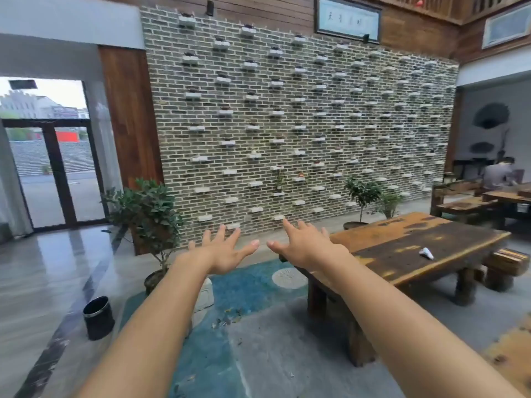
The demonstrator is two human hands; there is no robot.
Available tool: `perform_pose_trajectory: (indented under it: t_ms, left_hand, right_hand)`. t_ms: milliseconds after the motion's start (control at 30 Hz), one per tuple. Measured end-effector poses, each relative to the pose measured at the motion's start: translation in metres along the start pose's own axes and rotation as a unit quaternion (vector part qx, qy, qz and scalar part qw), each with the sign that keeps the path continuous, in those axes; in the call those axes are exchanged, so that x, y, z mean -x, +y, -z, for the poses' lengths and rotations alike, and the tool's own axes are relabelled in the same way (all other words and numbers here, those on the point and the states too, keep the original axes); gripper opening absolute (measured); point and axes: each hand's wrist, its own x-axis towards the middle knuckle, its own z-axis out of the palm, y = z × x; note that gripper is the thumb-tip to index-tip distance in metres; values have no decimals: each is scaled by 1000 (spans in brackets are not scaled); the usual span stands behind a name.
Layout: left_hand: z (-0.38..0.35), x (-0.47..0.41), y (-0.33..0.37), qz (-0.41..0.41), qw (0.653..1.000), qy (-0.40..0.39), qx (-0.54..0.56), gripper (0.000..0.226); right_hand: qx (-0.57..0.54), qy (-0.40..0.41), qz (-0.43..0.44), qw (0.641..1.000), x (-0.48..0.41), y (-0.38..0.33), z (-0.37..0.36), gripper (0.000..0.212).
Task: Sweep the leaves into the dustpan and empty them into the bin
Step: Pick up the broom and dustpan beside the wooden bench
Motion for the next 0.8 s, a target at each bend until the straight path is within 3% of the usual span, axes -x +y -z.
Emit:
perform_pose_trajectory:
  t_ms: [233,400,800]
  left_hand:
    - [-45,-27,100,-126,991,-30,-19,126]
    - [-82,-27,200,-211,975,-58,-25,118]
    - [-191,3,497,-389,910,-135,-41,123]
  right_hand:
    - [22,1,-118,993,49,108,6,93]
    - [32,0,-205,978,97,205,8,97]
    - [40,3,-403,914,262,455,18,96]
